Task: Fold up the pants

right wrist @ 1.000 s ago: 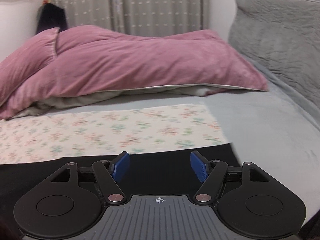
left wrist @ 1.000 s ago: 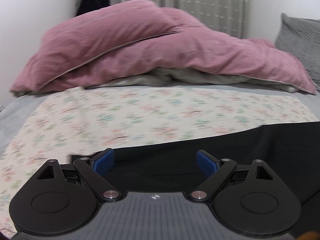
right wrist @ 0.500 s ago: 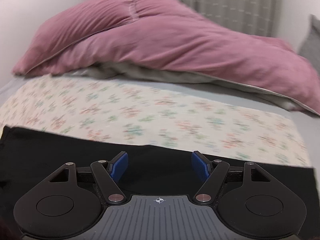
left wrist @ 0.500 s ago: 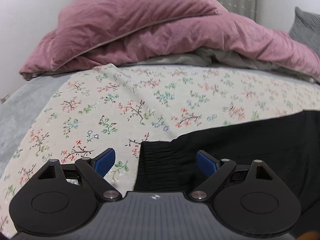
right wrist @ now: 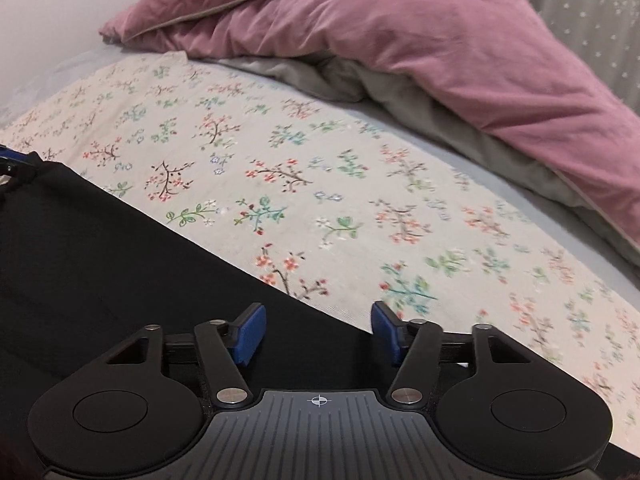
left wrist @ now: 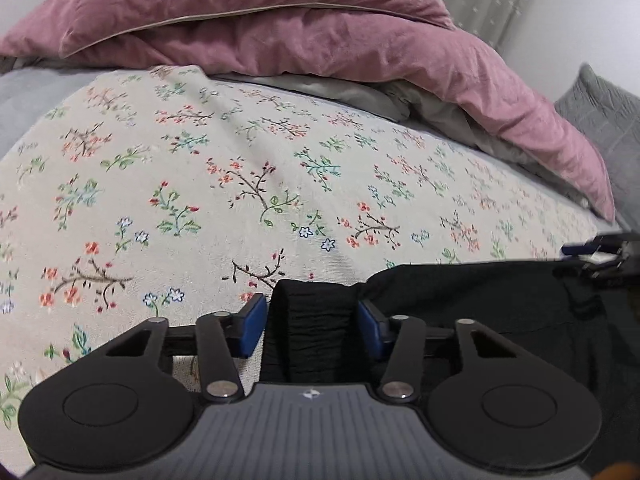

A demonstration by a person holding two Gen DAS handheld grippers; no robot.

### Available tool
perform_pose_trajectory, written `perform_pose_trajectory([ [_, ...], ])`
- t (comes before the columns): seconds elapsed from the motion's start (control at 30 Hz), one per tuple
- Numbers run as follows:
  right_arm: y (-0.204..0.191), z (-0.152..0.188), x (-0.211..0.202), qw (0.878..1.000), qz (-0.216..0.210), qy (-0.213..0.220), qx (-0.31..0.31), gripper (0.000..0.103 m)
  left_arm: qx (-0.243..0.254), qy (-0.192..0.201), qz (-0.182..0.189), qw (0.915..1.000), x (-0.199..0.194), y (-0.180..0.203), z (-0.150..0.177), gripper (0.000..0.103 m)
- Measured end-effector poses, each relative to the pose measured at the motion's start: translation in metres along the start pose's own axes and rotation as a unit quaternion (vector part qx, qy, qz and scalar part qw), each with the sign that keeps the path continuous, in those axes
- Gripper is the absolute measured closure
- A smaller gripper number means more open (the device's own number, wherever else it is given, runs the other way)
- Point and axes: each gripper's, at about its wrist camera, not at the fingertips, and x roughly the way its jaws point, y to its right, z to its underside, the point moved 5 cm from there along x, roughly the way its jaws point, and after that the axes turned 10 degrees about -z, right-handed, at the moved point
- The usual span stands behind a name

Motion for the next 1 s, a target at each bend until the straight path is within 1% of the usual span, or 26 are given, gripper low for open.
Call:
perform_pose_trajectory([
  [0.07, 0.000, -0.001, 0.011, 1.000, -0.007, -0.011, -0.004, 0.062, -0.009, -0.001, -0.008, 0.9999, -0.002, 0.001, 0.001, 0.052],
  [0.1, 0.000, -0.001, 0.014, 1.000, -0.013, -0.011, -0.003, 0.064, -0.009, 0.002, -0.014, 0.9999, -0.004, 0.004, 0.002, 0.057],
  [0.13, 0.002, -0.003, 0.017, 1.000, -0.019, -0.010, 0.002, 0.064, -0.006, 0.005, -0.020, 0.9998, -0.006, 0.008, 0.004, 0.057],
  [0.17, 0.003, -0.004, 0.019, 1.000, -0.027, -0.010, 0.012, 0.071, -0.002, 0.010, -0.030, 0.9995, -0.008, 0.010, 0.004, 0.058],
  [0.2, 0.004, -0.004, 0.020, 0.999, -0.042, -0.010, 0.023, 0.086, 0.000, 0.016, -0.037, 0.9992, -0.009, 0.012, 0.004, 0.059],
  [0.27, 0.000, -0.006, 0.020, 0.998, -0.062, -0.015, 0.025, 0.098, -0.012, 0.026, -0.043, 0.9987, -0.012, 0.012, 0.002, 0.063],
  [0.3, -0.005, -0.006, 0.020, 0.998, -0.061, -0.020, 0.014, 0.100, -0.019, 0.033, -0.044, 0.9983, -0.016, 0.011, 0.001, 0.064],
  [0.4, -0.011, -0.011, 0.017, 0.999, -0.049, -0.017, -0.007, 0.102, -0.032, 0.054, -0.046, 0.9969, -0.024, 0.010, -0.005, 0.065],
  [0.5, -0.006, -0.024, 0.009, 0.999, -0.043, 0.017, 0.011, 0.102, -0.039, 0.070, -0.053, 0.9954, -0.030, 0.009, -0.010, 0.065],
  [0.6, -0.001, -0.038, 0.008, 0.999, -0.027, 0.037, 0.021, 0.102, -0.040, 0.079, -0.076, 0.9932, -0.030, 0.006, -0.013, 0.065],
  [0.67, 0.001, -0.046, 0.013, 0.999, -0.018, 0.039, 0.031, 0.102, -0.039, 0.075, -0.094, 0.9920, -0.026, 0.004, -0.012, 0.065],
  [0.73, 0.002, -0.049, 0.018, 0.999, -0.002, 0.037, 0.037, 0.102, -0.016, 0.065, -0.115, 0.9912, -0.018, 0.007, -0.008, 0.061],
  [0.77, 0.001, -0.048, 0.020, 0.999, -0.004, 0.035, 0.041, 0.102, -0.005, 0.062, -0.128, 0.9898, -0.017, 0.010, -0.006, 0.056],
  [0.83, -0.005, -0.044, 0.020, 0.998, -0.014, 0.026, 0.048, 0.099, 0.007, 0.079, -0.147, 0.9859, -0.025, 0.016, -0.005, 0.051],
  [0.87, -0.009, -0.041, 0.016, 0.999, -0.010, 0.026, 0.042, 0.098, 0.010, 0.088, -0.154, 0.9842, -0.032, 0.019, -0.005, 0.042],
  [0.9, -0.014, -0.038, 0.011, 0.999, -0.004, 0.026, 0.035, 0.097, 0.010, 0.093, -0.158, 0.9829, -0.038, 0.022, -0.005, 0.030],
  [0.93, -0.018, -0.034, 0.005, 0.999, -0.001, 0.027, 0.030, 0.096, 0.010, 0.100, -0.162, 0.9816, -0.047, 0.026, -0.005, 0.026],
  [1.0, -0.022, -0.026, -0.010, 0.999, 0.001, 0.032, 0.039, 0.087, 0.017, 0.111, -0.160, 0.9807, -0.064, 0.037, -0.003, 0.024],
])
